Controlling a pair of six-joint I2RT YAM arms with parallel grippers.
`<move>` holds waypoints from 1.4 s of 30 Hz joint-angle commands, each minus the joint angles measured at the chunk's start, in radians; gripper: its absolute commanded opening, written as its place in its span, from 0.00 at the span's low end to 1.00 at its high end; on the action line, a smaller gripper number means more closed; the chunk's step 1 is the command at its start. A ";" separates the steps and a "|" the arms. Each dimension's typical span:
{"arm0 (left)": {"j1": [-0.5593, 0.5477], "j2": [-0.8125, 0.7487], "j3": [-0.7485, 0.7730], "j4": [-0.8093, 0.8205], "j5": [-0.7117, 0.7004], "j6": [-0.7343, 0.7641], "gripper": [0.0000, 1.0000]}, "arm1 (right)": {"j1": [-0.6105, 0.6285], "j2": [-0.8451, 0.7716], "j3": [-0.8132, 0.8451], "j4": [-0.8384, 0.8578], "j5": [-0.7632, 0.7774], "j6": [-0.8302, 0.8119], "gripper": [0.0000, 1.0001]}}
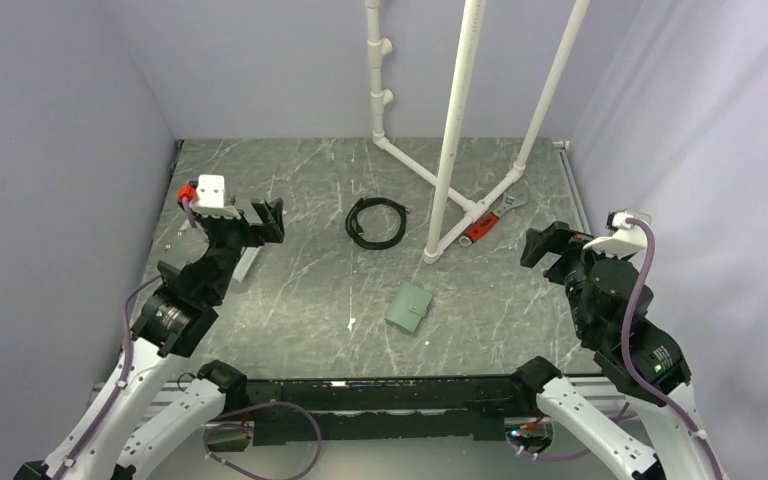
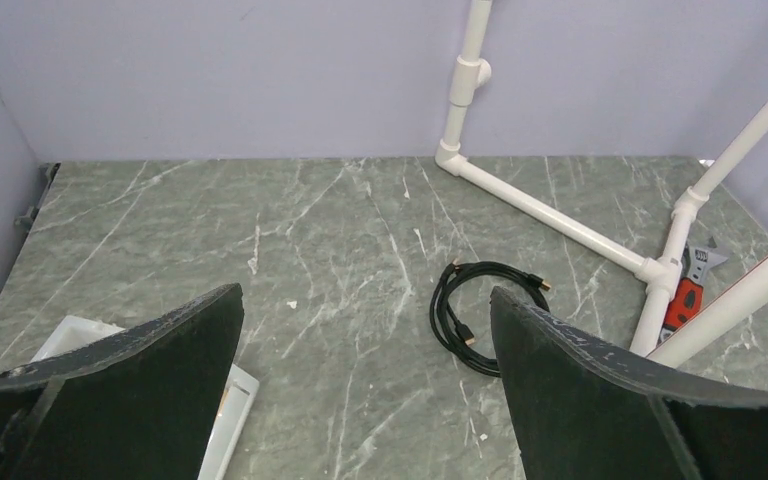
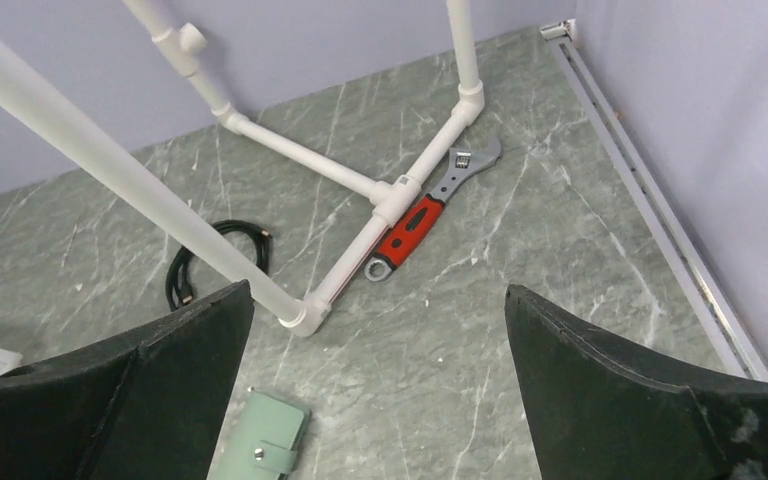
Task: Put the credit cards into the card holder
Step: Open the card holder at the center of the board.
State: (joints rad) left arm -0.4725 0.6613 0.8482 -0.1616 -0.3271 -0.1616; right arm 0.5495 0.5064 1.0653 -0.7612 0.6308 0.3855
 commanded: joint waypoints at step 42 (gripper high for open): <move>-0.244 1.155 0.341 -0.266 0.905 -0.338 0.71 | 0.001 0.600 -0.676 0.751 -0.818 0.574 0.49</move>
State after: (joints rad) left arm -0.7223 1.7733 1.1351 -0.4030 0.5350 -0.4843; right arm 0.5503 1.0828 0.4084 -0.1448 -0.1848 0.9398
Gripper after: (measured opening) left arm 0.709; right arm 0.502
